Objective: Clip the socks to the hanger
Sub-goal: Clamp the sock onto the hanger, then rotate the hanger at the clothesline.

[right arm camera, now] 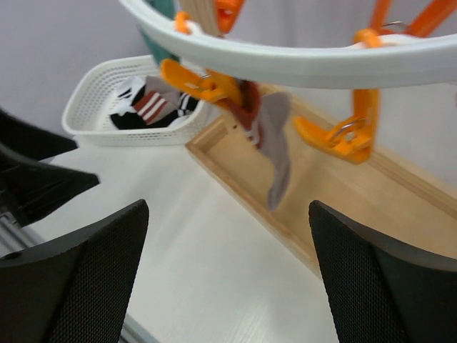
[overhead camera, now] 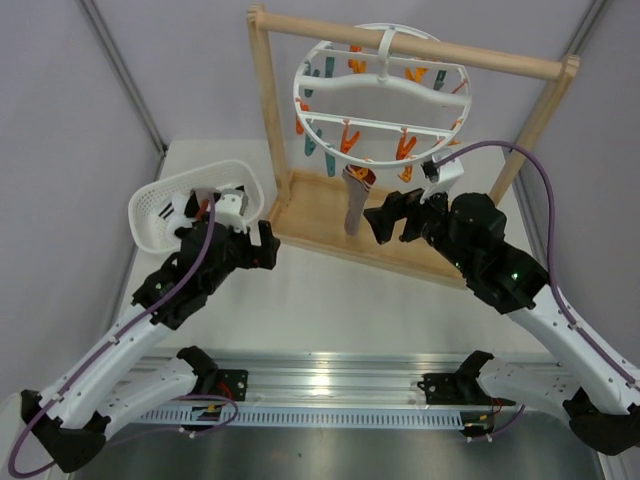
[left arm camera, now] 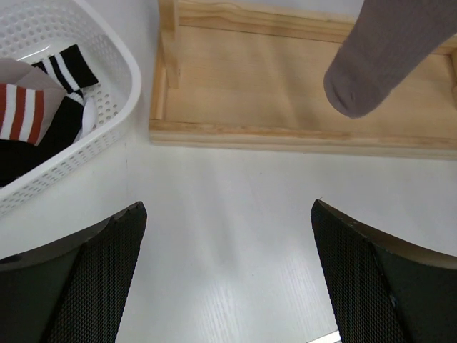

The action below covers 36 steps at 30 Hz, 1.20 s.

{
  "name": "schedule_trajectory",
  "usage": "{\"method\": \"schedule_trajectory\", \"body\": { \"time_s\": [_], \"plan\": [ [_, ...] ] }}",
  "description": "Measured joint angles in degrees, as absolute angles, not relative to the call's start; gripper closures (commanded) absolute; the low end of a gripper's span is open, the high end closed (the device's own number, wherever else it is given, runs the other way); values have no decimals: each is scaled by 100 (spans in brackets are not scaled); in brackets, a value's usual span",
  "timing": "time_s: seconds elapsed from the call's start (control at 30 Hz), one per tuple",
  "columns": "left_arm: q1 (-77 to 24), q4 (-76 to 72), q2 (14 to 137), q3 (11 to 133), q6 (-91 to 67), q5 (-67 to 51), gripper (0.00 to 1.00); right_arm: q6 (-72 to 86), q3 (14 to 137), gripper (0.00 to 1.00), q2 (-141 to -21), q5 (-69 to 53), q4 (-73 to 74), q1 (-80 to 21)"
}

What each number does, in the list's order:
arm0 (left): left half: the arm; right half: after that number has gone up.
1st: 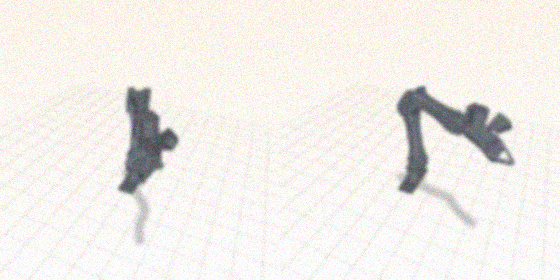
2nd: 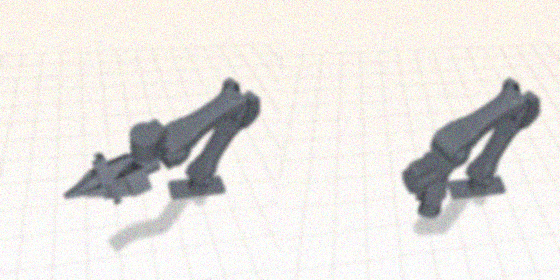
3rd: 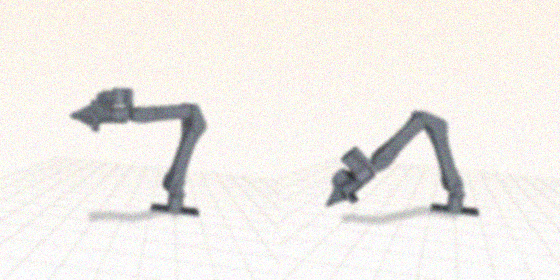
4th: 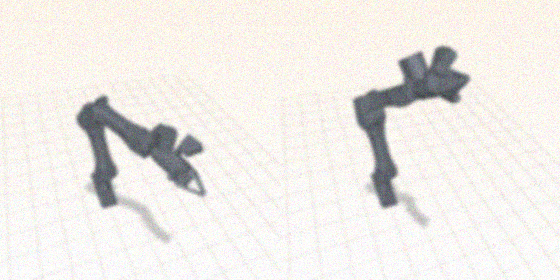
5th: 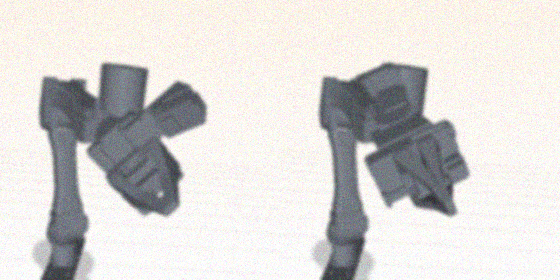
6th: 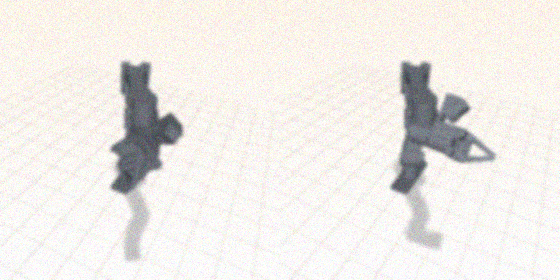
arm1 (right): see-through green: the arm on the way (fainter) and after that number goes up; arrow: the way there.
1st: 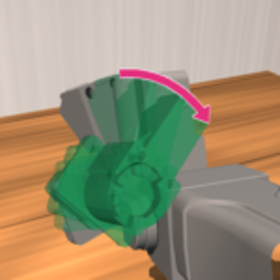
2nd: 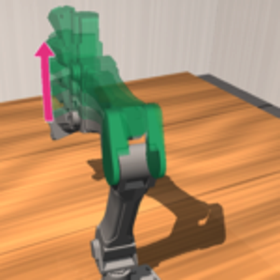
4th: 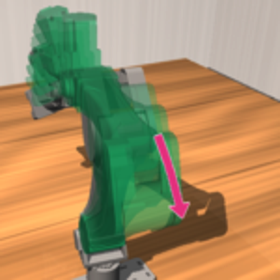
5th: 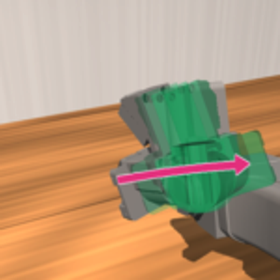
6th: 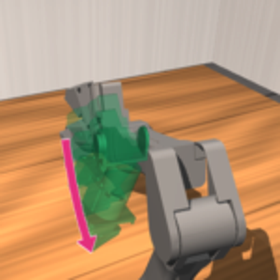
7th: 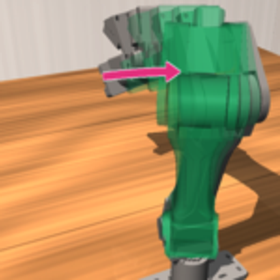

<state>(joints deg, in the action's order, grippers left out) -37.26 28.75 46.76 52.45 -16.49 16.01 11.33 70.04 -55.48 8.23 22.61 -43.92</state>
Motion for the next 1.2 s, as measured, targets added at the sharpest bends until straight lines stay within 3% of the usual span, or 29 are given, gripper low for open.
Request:
{"method": "schedule_trajectory", "body": {
  "time_s": [0.3, 0.57, 0.9, 1.2],
  "plan": [
    [-3723, 2985, 4215, 4934, -1605, 1981, 0, 1157, 7155, 9, -5798, 1234, 2206, -4143],
    [-3686, 3118, 4274, 4934, -1651, 2161, 1, 1199, 7181, 10, -6346, 1090, 1837, -4598],
    [-3656, 3151, 4296, 4932, -1656, 2235, 0, 1168, 7179, 34, -6718, 1223, 1278, -4748],
    [-3638, 3151, 4296, 4932, -1656, 2235, 1, 1173, 7102, 41, -6858, 1310, 851, -4565]
  ]
}}
